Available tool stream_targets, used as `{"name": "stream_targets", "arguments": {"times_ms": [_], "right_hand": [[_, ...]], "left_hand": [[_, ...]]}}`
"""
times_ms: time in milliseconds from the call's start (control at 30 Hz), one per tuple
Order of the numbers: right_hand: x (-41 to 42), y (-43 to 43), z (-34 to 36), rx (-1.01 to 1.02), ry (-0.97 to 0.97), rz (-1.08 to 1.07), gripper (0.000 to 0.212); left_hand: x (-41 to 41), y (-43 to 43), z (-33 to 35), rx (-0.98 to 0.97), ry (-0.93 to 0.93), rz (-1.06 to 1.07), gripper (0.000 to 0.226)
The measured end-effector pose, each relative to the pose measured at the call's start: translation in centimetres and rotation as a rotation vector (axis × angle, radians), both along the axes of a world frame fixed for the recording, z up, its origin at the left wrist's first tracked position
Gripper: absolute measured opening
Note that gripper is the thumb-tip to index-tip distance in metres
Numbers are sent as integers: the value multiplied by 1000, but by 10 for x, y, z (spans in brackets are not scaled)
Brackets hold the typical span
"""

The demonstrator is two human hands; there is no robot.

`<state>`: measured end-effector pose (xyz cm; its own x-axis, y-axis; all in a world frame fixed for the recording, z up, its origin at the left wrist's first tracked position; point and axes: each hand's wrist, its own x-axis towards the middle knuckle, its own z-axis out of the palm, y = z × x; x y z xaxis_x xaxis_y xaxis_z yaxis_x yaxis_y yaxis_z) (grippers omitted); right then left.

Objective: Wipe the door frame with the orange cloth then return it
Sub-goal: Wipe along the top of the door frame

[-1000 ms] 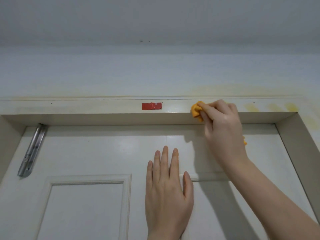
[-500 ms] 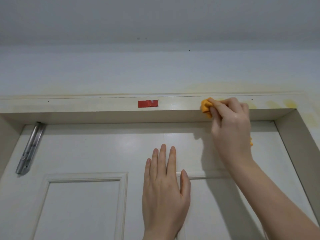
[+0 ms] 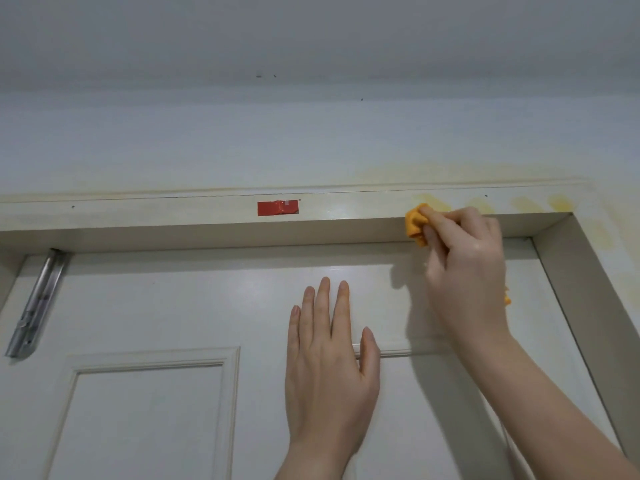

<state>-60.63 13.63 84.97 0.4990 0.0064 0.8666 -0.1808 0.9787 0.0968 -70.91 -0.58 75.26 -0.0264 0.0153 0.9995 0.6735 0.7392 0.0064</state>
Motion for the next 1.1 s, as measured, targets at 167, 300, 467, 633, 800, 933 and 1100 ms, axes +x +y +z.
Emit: {"name": "stream_targets", "arguments": {"times_ms": [167,300,467,633,800,933,1100], "right_hand": [[3,-1,28,53,-23,-49,23],[9,21,16,-69,3,15,26],[6,7,19,68,-39,-31,24],[12,19,25,-41,-27,8,24],[11,16,14,25,-53,-4,25],[12,17,34,66,-78,-50,22],[14,38,12,-58,-2,-47,25]], "left_hand": [[3,15,5,-26,7,16,70],[4,16,4,-13,9,8,70],[2,17,5,-11,16,10,70],[3,16,4,-12,18,9,69],[2,15,3,-18,20,10,69],[1,15,2,-5,27,12,68],[2,17,-1,2,22,18,69]]}}
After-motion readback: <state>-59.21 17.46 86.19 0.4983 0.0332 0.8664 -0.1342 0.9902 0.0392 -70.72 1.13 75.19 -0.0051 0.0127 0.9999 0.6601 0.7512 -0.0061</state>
